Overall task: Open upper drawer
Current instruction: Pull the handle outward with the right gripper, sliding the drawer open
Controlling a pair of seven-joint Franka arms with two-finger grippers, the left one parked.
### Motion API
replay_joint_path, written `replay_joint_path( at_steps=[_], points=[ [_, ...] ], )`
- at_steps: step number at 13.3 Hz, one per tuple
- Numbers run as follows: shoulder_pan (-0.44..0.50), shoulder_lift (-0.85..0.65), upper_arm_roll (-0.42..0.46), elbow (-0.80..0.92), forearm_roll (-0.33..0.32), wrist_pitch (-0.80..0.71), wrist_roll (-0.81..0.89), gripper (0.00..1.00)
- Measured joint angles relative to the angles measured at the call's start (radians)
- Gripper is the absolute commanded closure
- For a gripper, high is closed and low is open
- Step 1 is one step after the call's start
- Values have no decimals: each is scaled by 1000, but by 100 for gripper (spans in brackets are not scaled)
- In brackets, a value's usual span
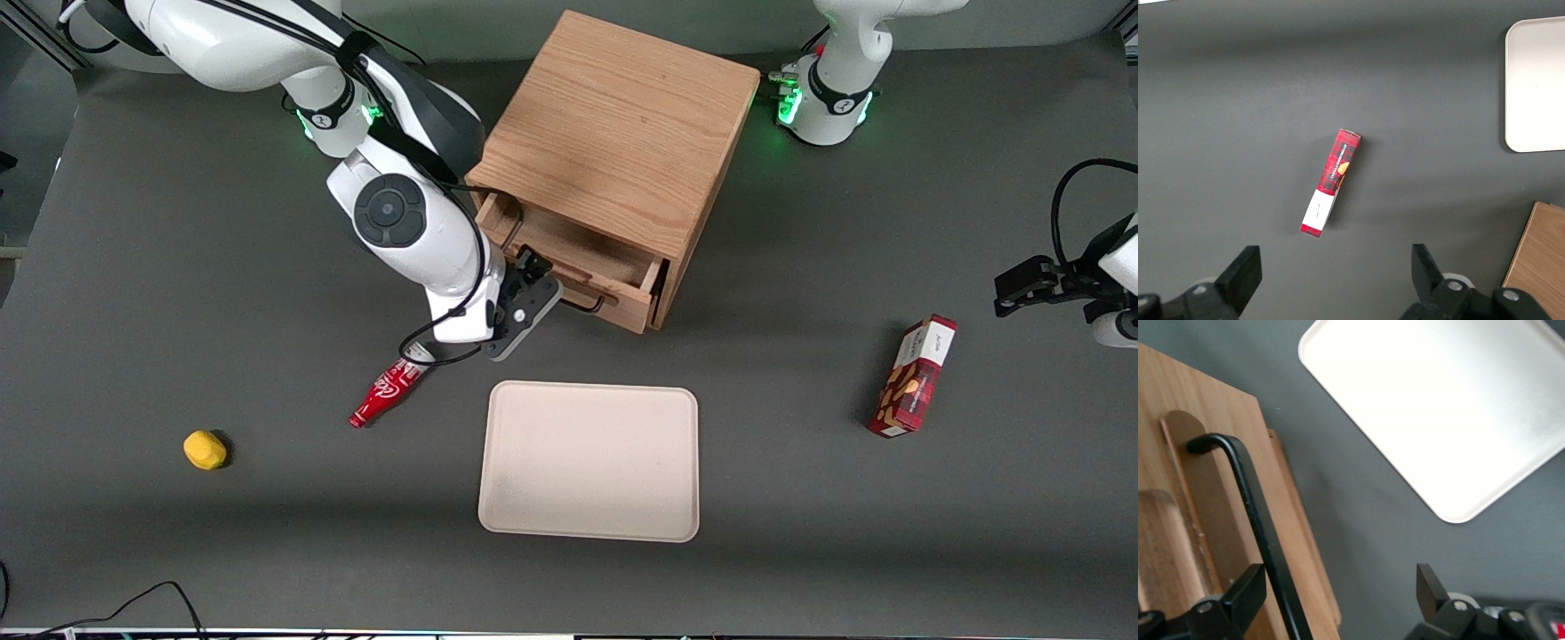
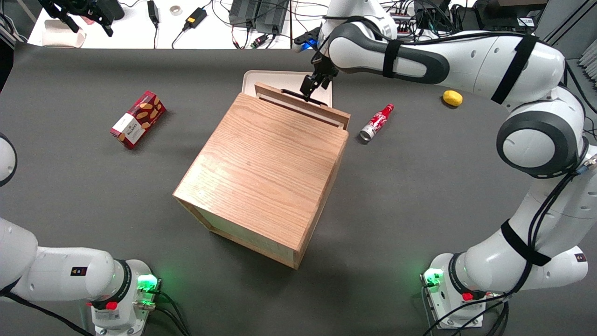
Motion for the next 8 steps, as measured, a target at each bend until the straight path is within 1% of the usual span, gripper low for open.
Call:
replay_joint_path(
  at_steps=[2,8],
  points=[
    [-8,0,-7,0,-28,10,-2,0],
    [-10,2,-48,2,-56,72,-22,0]
  ],
)
